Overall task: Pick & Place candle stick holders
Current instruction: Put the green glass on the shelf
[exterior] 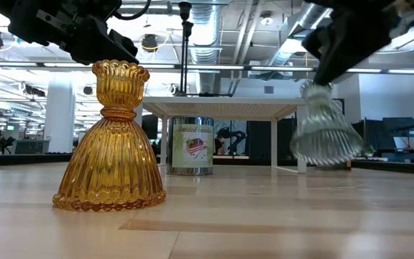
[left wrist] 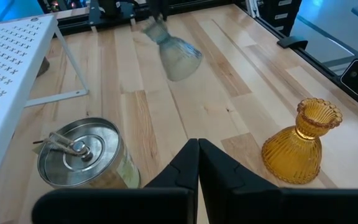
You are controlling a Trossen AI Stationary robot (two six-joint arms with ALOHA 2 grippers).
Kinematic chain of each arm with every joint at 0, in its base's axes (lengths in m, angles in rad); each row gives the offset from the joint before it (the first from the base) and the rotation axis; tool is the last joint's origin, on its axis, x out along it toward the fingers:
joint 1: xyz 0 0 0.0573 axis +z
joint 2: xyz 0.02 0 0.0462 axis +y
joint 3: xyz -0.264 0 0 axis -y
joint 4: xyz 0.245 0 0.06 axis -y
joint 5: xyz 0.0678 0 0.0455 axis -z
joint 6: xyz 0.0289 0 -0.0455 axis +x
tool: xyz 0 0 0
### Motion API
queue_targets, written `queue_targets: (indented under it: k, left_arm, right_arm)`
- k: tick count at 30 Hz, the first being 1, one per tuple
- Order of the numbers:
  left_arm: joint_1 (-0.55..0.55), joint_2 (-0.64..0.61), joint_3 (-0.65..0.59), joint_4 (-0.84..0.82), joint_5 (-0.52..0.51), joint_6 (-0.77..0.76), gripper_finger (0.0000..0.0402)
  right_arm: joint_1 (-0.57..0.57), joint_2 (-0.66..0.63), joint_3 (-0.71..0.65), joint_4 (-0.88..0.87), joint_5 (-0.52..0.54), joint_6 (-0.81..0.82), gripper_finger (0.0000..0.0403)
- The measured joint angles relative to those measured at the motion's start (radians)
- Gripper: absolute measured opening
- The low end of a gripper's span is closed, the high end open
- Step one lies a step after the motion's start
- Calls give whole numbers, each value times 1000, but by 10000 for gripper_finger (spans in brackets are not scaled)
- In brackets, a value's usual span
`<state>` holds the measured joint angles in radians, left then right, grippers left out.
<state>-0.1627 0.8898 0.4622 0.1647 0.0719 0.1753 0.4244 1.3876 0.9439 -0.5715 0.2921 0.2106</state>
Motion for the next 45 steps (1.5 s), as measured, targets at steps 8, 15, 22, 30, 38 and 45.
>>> queue_targets:
  k: [8,15,22,30,38,45]
  left_arm:
    - [0,0,0,0,0,0,10]
    - [0,0,0,0,0,0,10]
    - [0,0,0,1,0,0,10]
    - [0,0,0,1,0,0,10]
    - [0,0,0,1,0,0,10]
    - [0,0,0,1,0,4,10]
  right_arm:
    - [-33,-1,146,-121,46,-91,1]
    - [-94,-1,265,-142,81,-240,1]
    - [-185,8,351,-149,137,-429,0]
    - [-335,8,355,-53,140,-603,0]
    - [-460,28,353,30,125,-747,0]
    - [-530,95,355,93,129,-800,0]
